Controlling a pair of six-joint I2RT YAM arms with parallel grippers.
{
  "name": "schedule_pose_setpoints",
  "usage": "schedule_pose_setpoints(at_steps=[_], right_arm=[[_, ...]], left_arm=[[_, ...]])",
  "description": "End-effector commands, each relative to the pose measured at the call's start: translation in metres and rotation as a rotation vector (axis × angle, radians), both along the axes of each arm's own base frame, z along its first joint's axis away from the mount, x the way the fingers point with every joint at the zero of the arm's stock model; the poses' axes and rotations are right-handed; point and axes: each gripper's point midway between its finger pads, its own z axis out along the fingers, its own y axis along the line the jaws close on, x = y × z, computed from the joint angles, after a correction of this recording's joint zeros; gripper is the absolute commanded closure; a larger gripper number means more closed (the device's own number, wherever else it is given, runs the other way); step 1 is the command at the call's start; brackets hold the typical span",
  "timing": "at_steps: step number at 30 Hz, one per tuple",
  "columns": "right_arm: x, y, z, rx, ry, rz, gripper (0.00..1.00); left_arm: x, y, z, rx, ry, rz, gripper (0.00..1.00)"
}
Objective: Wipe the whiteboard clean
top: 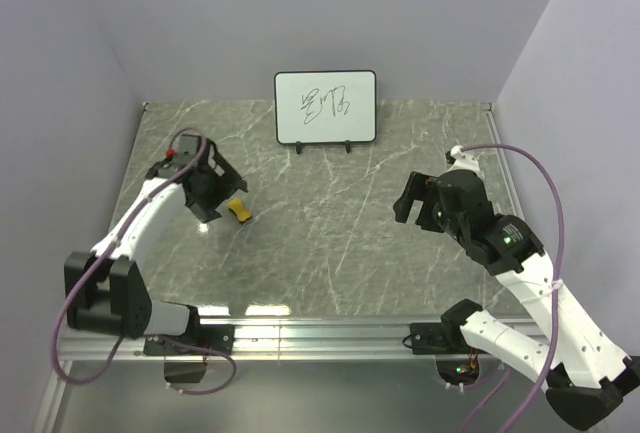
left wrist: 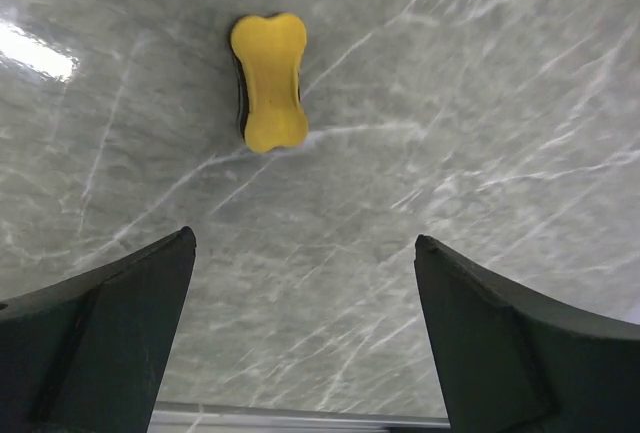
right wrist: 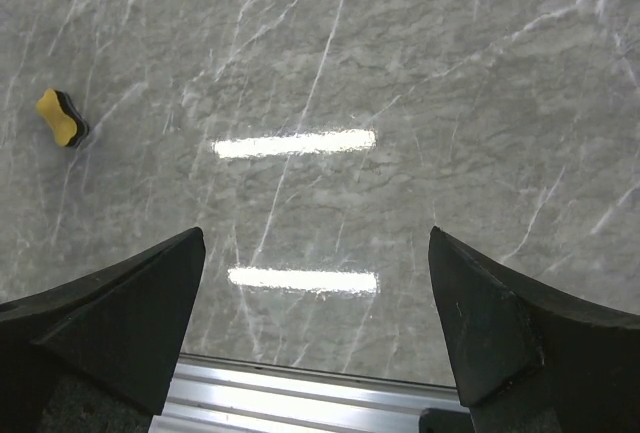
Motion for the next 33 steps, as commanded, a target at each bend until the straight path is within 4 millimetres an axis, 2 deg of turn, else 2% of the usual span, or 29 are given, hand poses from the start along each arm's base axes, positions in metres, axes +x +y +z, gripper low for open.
schedule_pose_setpoints(at_steps=[1, 3, 6, 12, 18, 21, 24, 25, 27, 28, 30, 31, 33], right_arm=[[-0.009, -0.005, -0.003, -0.02, 0.002, 0.026, 0.0], [-0.012, -0.005, -0.007, -0.027, 0.018, 0.04, 0.0], [-0.012, -0.001, -0.009, -0.029, 0.039, 0.056, 0.0], [-0.004, -0.001, 0.004, -0.046, 0.021, 0.051, 0.02], [-0.004, -0.004, 0.001, -0.061, 0.04, 0.032, 0.02], [-0.002, -0.004, -0.004, -0.063, 0.044, 0.022, 0.02], [0.003, 0.0, -0.006, -0.062, 0.041, 0.028, 0.03], [0.007, 0.002, -0.006, -0.063, 0.041, 0.031, 0.03], [0.015, 0.009, 0.0, -0.052, 0.025, 0.039, 0.03], [0.024, 0.016, 0.006, -0.044, 0.023, 0.054, 0.03], [0.037, 0.034, 0.021, 0.009, -0.005, 0.123, 0.04], [0.052, 0.043, 0.032, 0.033, -0.014, 0.13, 0.04], [0.079, 0.041, 0.045, 0.119, -0.007, 0.101, 0.05]], left_arm=[[0.012, -0.003, -0.008, 0.119, 0.068, -0.005, 0.03], [0.011, 0.0, -0.033, 0.201, 0.149, -0.019, 0.06], [0.012, -0.003, -0.053, 0.265, 0.183, -0.042, 0.07], [0.023, -0.002, -0.077, 0.295, 0.211, -0.059, 0.09], [0.036, -0.007, -0.09, 0.299, 0.19, -0.097, 0.12], [0.045, -0.009, -0.099, 0.304, 0.193, -0.111, 0.17], [0.055, -0.009, -0.103, 0.322, 0.195, -0.127, 0.36], [0.057, -0.009, -0.104, 0.324, 0.197, -0.13, 0.49], [0.06, -0.009, -0.109, 0.331, 0.204, -0.142, 0.56], [0.061, -0.009, -0.11, 0.335, 0.207, -0.149, 0.67], [0.064, -0.009, -0.112, 0.341, 0.211, -0.169, 0.82], [0.064, -0.01, -0.112, 0.335, 0.217, -0.176, 1.0], [0.066, -0.011, -0.105, 0.327, 0.206, -0.183, 1.0]])
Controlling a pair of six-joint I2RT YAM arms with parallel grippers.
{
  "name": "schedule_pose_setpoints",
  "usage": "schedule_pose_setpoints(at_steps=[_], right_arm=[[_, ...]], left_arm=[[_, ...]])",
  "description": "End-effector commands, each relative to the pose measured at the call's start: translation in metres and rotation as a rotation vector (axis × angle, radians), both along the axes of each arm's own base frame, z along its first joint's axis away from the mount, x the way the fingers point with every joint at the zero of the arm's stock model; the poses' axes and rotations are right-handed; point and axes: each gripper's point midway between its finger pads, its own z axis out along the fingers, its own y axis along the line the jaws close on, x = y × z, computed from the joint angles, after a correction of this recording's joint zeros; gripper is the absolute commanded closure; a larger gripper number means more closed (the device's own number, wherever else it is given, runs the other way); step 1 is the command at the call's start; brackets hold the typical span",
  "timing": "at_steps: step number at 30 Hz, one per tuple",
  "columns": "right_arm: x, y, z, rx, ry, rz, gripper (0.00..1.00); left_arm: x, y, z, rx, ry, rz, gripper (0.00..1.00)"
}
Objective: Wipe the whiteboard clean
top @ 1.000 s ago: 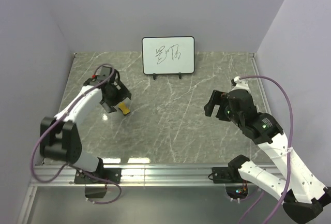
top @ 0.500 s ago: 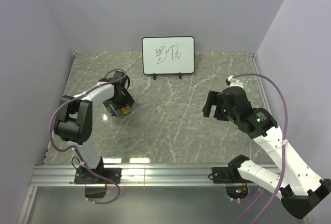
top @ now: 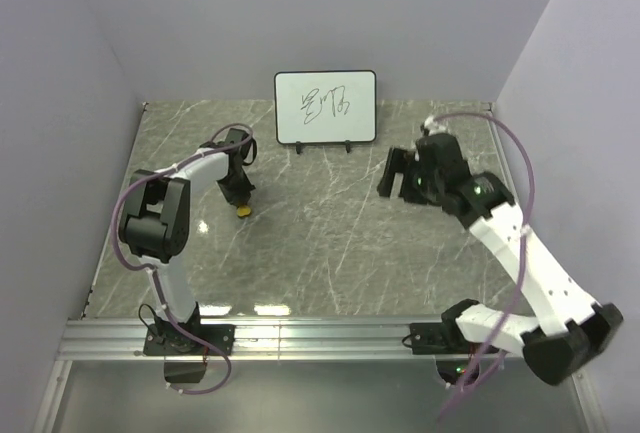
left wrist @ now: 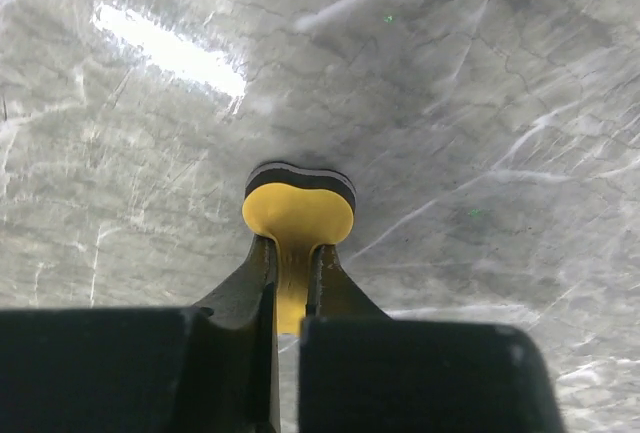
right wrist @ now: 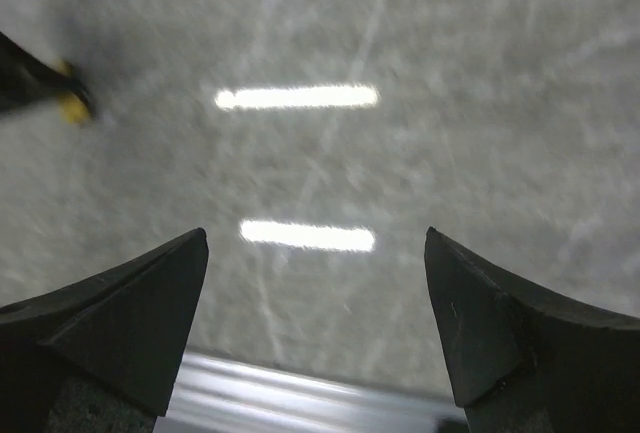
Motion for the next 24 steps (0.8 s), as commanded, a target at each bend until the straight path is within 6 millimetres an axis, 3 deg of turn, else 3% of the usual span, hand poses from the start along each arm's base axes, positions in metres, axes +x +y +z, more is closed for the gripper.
schedule_pose_setpoints(at_steps=[1, 3, 7, 9, 10, 11, 13, 19, 24], right_arm=[[0.068, 0.014, 0.052, 0.194, -0.097, -0.011, 0.06], [0.102, 0.012, 0.061, 0.308, -0.102, -0.073, 0.07], [0.187, -0.004, 0.051, 0.447, -0.077, -0.148, 0.07], [0.216, -0.002, 0.054, 0.496, -0.101, -0.144, 0.08], [0.237, 0.0, 0.043, 0.519, -0.088, -0.143, 0.08], [0.251, 0.001, 0.048, 0.569, -0.107, -0.121, 0.09], [0.281, 0.007, 0.041, 0.613, -0.111, -0.101, 0.09], [0.358, 0.003, 0.031, 0.693, -0.178, -0.092, 0.09], [0.399, -0.012, 0.019, 0.752, -0.224, -0.111, 0.09]], left_arm=[[0.009, -0.003, 0.006, -0.016, -0.014, -0.04, 1.0], [0.013, -0.01, 0.024, -0.054, -0.053, -0.066, 1.0], [0.014, -0.021, 0.05, -0.117, -0.104, -0.127, 1.0], [0.014, -0.027, 0.062, -0.149, -0.135, -0.154, 1.0], [0.013, -0.027, 0.063, -0.154, -0.138, -0.166, 1.0], [0.011, -0.029, 0.069, -0.167, -0.146, -0.176, 1.0], [0.008, -0.03, 0.072, -0.172, -0.149, -0.184, 1.0], [0.004, -0.027, 0.081, -0.162, -0.154, -0.199, 1.0], [0.008, -0.025, 0.081, -0.143, -0.126, -0.183, 1.0]])
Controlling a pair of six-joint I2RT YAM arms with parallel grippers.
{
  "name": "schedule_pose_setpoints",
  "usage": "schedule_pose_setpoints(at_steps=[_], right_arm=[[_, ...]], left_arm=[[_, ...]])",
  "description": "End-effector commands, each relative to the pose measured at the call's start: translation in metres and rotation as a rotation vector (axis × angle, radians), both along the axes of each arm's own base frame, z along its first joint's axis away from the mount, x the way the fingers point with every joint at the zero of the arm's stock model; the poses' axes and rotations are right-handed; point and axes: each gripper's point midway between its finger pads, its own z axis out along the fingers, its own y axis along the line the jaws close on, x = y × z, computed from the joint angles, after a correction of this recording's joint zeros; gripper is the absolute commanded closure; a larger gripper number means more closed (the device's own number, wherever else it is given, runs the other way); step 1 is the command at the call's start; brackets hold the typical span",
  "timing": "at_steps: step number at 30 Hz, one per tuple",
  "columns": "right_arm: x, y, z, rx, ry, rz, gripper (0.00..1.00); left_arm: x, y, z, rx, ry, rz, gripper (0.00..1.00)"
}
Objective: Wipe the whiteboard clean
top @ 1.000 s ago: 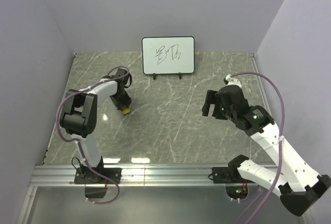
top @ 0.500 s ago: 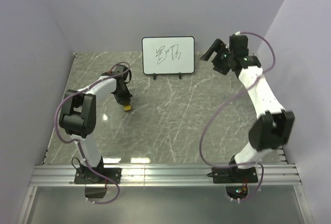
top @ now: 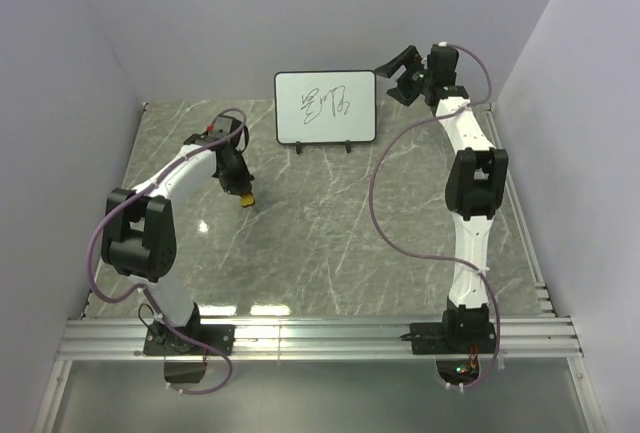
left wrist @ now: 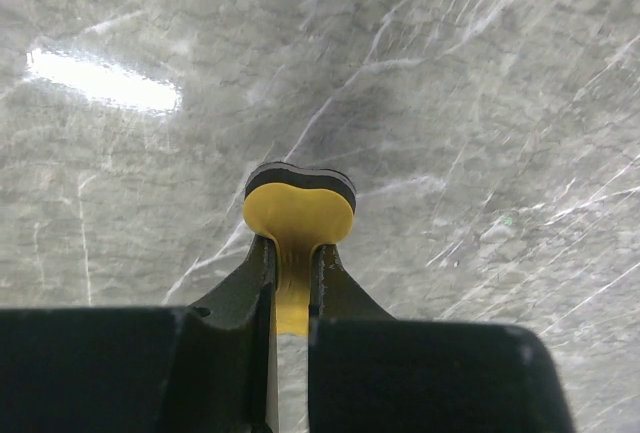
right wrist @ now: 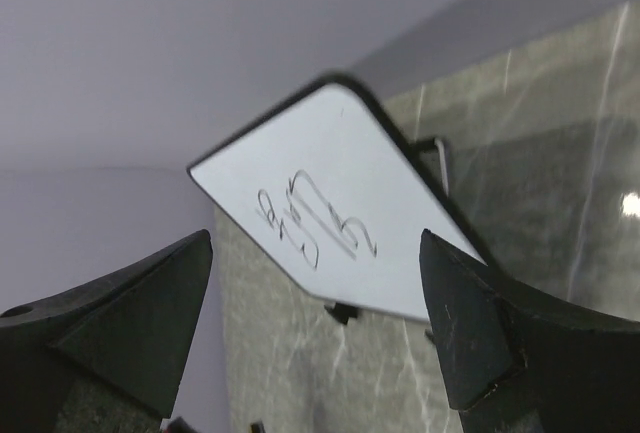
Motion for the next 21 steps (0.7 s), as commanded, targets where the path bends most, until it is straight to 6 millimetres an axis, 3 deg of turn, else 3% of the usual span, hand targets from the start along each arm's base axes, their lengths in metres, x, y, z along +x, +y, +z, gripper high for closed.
schedule_pose_setpoints(at_steps=[1, 3, 9, 14, 21], right_arm=[[0.026, -0.015, 0.032, 0.069, -0.125, -0.011, 0.09], [0.034, -0.017, 0.028, 0.083, -0.154, -0.013, 0.09], [0.053, -0.003, -0.008, 0.161, -0.175, 0.062, 0.11], [0.049, 0.007, -0.02, 0.199, -0.19, 0.131, 0.12], [0.041, 0.013, -0.043, 0.228, -0.161, 0.183, 0.15]], left_arm=[[0.009, -0.001, 0.018, 0.005, -0.015, -0.005, 1.0], [0.014, -0.003, 0.019, -0.004, -0.015, 0.007, 1.0], [0.023, -0.015, 0.007, -0.038, 0.071, 0.037, 1.0], [0.037, -0.027, 0.005, -0.056, 0.089, 0.048, 1.0], [0.037, -0.04, 0.006, -0.053, 0.108, 0.03, 1.0]])
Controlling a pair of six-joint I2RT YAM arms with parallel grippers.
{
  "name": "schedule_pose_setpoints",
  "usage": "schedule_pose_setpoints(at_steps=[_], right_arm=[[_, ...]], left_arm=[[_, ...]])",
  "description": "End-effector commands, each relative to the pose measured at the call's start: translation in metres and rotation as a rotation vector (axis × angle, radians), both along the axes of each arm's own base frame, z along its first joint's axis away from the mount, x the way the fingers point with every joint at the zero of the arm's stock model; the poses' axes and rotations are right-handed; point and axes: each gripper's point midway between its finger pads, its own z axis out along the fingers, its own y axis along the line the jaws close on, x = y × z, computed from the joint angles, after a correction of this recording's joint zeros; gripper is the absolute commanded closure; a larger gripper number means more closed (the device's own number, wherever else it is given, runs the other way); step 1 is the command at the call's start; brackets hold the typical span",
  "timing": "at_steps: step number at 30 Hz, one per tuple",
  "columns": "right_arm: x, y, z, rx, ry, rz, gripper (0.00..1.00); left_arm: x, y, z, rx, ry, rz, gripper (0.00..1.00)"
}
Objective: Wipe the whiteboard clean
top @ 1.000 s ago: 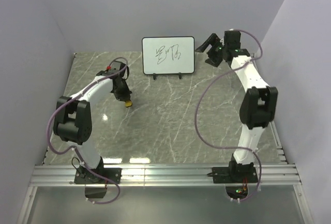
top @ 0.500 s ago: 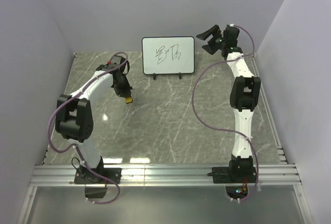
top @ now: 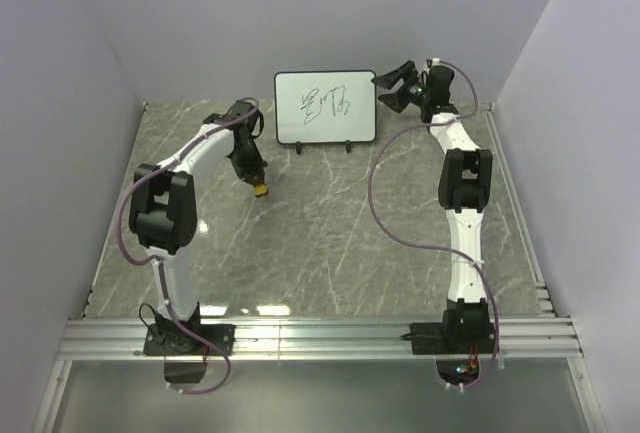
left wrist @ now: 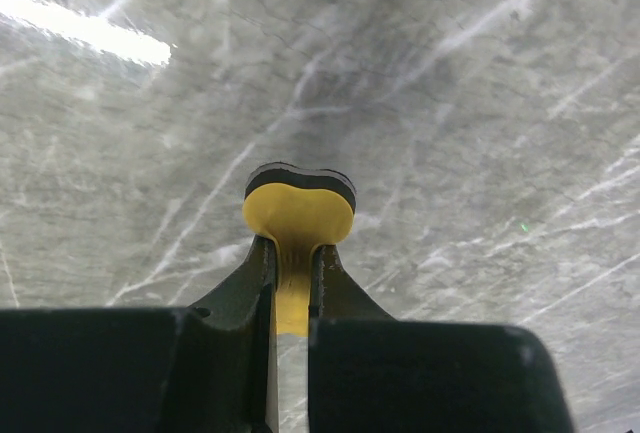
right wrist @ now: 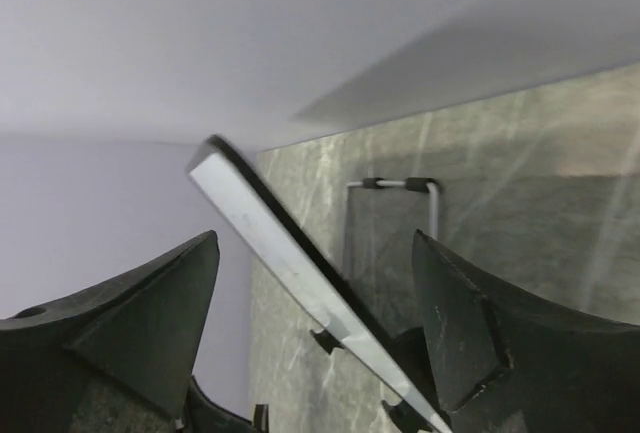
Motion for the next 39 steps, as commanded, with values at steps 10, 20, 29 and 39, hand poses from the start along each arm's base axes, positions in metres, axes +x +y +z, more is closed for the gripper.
schedule_pose_setpoints(at_steps=[10, 20, 29, 39], right_arm=[[-0.021, 0.027, 0.012, 0.014, -0.059, 0.112, 0.31], [-0.072, 0.066, -0.007, -0.1, 0.009, 0.185, 0.57], [-0.153, 0.101, -0.059, -0.211, 0.098, 0.247, 0.66], [-0.212, 0.138, -0.08, -0.296, 0.11, 0.33, 0.89]], left_arm=[[-0.024, -0.012, 0.017, -0.046, -0.033, -0.02, 1.0], [-0.062, 0.0, 0.033, -0.057, -0.136, -0.036, 1.0], [-0.106, 0.019, 0.038, -0.037, -0.184, -0.074, 1.0], [-0.117, 0.022, 0.031, -0.028, -0.186, -0.133, 1.0]])
